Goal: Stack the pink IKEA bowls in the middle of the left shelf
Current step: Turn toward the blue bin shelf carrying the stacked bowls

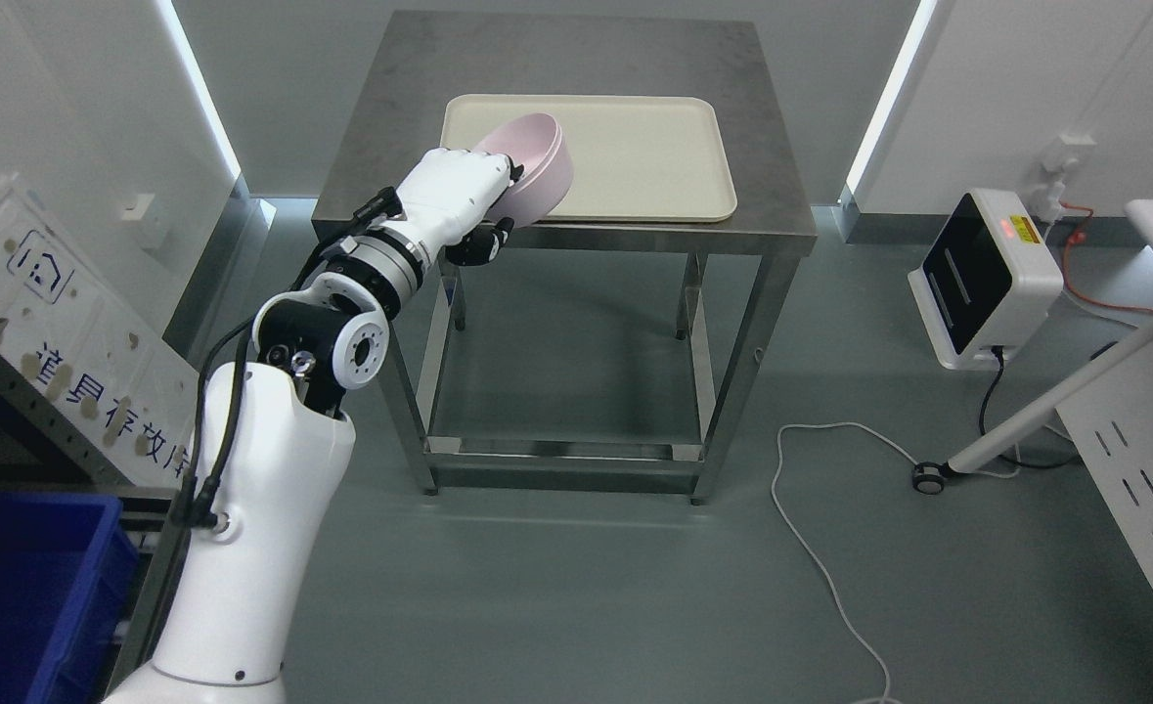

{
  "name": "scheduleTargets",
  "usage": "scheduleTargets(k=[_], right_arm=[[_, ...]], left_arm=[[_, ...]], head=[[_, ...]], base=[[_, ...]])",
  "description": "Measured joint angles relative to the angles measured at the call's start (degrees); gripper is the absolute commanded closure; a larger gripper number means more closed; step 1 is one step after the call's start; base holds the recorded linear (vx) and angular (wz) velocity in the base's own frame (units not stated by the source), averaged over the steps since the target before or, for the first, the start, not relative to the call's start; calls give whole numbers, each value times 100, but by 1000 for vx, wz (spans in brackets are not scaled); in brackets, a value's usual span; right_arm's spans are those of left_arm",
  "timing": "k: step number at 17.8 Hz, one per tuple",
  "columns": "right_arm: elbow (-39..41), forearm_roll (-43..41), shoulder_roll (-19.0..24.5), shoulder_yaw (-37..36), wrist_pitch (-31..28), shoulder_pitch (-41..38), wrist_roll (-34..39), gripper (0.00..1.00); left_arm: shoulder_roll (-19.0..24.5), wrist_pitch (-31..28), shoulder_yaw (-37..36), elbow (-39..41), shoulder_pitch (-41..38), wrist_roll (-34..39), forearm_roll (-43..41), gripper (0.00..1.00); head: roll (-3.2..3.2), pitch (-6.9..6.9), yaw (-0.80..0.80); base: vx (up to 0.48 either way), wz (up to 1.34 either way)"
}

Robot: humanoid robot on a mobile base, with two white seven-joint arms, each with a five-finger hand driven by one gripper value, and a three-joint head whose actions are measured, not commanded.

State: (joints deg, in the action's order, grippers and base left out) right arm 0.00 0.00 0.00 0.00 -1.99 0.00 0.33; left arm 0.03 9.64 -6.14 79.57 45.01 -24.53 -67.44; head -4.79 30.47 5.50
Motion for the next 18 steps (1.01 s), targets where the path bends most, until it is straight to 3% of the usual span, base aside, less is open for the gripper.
scheduleTargets(k=[3,6,11,18], right_arm=[[0,0,0,0,0,0,0,0],[0,0,0,0,0,0,0,0],[0,0,0,0,0,0,0,0],[0,0,0,0,0,-1,0,0]], left_arm=[[14,263,343,87,-171,674,15,100],[10,-475,592,153,-329,1052,27,100],[101,-849,849,247,-598,1360,36,100],[736,-1494,1177,328,-685,1394,25,100]], head=[[0,0,0],[0,0,0],[0,0,0],[0,0,0]], base=[[-396,35],[-426,65],[-474,42],[-447,90]])
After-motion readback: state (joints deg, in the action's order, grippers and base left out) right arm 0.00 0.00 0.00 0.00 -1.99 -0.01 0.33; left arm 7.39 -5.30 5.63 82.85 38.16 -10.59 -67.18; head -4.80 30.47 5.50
